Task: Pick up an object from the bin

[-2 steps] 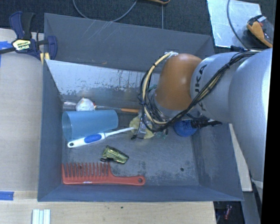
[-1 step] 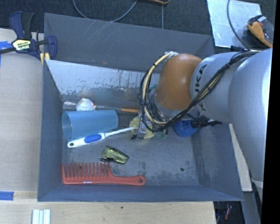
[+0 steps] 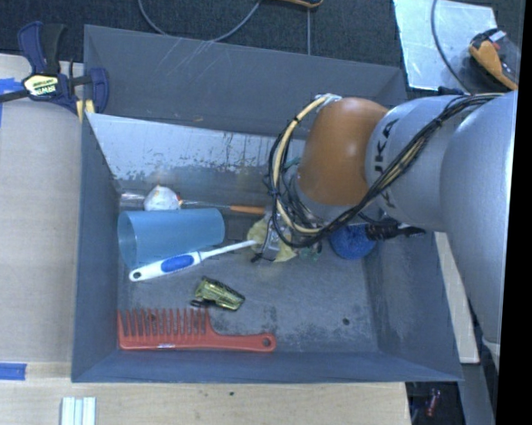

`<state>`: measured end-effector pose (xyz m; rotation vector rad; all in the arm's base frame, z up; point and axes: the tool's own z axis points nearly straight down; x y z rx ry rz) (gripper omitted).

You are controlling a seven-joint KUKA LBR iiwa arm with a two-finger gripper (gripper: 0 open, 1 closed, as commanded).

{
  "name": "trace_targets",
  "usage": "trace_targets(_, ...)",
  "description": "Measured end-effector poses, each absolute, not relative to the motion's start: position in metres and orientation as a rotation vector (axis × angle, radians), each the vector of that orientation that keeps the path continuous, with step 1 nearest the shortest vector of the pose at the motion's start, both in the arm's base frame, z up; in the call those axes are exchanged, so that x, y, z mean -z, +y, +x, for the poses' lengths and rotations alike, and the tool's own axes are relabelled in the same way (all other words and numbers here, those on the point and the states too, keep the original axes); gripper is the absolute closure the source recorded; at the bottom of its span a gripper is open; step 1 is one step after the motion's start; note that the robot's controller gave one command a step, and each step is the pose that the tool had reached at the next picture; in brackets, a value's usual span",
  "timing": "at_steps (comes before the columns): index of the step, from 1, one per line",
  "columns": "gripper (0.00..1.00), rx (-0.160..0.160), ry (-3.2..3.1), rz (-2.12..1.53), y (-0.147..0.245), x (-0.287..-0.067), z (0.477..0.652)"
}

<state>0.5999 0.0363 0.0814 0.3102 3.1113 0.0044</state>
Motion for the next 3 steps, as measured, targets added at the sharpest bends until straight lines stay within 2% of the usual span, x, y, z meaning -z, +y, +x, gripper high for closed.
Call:
trace_targets(1, 1.0, -0.004, 3.108, 0.309, 0.036, -0.087, 0.6)
trace_targets(3, 1.0, -0.004, 3.109, 0.307, 0.035, -0.125, 0.6)
